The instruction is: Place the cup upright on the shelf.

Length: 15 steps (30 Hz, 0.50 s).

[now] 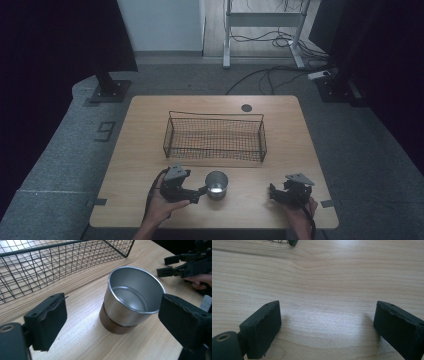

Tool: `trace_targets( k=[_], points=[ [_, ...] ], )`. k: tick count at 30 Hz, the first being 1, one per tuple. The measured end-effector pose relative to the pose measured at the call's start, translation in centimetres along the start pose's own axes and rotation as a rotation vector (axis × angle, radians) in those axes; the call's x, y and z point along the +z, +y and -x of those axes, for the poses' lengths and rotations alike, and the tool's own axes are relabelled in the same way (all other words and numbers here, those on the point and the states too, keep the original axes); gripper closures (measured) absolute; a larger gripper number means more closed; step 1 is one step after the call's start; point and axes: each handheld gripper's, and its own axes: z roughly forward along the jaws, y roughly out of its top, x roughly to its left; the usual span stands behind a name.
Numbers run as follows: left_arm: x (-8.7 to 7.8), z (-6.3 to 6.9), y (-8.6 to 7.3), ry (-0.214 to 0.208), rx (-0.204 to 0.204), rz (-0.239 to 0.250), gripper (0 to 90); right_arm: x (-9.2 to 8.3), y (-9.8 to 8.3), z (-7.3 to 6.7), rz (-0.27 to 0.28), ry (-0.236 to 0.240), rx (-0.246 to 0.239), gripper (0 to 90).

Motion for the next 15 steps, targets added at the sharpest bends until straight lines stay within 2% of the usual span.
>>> trace_targets(
  k=[15],
  points=[
    [2.1,1.4,0.5,-0.016,0.018,-0.040,4.6,0.0,0.0,0.0,0.000,0.000,0.000,7.7]
  ],
)
